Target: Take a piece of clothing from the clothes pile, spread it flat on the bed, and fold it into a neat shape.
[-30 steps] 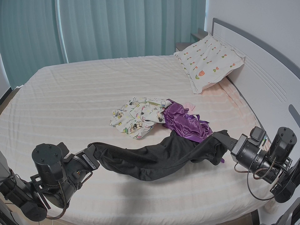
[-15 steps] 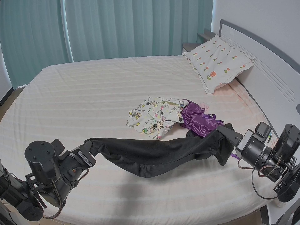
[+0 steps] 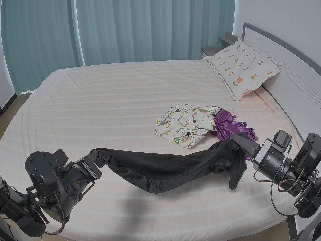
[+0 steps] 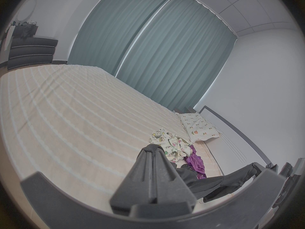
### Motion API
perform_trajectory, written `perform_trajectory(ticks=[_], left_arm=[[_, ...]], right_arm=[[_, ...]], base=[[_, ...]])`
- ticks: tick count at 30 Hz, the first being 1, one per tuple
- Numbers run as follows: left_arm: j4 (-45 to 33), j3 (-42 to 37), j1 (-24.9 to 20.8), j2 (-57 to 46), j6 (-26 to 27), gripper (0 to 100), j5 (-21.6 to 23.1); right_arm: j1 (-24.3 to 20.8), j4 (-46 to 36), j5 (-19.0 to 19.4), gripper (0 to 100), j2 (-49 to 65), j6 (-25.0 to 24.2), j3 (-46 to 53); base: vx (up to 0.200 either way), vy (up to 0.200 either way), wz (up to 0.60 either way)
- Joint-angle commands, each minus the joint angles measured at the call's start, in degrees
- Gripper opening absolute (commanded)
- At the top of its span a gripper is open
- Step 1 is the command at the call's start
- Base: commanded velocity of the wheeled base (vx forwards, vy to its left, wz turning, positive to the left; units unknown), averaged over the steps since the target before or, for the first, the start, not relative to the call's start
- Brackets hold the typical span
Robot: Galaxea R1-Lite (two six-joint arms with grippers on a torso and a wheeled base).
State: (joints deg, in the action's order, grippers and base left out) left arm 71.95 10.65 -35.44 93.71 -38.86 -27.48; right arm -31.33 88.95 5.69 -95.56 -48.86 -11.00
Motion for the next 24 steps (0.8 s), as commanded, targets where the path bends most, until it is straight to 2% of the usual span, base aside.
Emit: perform_trajectory(ticks=[1,24], left_arm=[[-0.1,-0.1,0.1,0.3,0.0,0,0.0],[-0.1,-0.3,0.1,0.4,0.0,0,0.0]], right_arm=[[0.0,0.4,0.0,0,-0.2,0.0,-0.2],[-0.2,0.5,0.0,0,0.0,0.0,-0.2]], base=[[0.0,0.2,0.0],[0.0,0.2,0.0]])
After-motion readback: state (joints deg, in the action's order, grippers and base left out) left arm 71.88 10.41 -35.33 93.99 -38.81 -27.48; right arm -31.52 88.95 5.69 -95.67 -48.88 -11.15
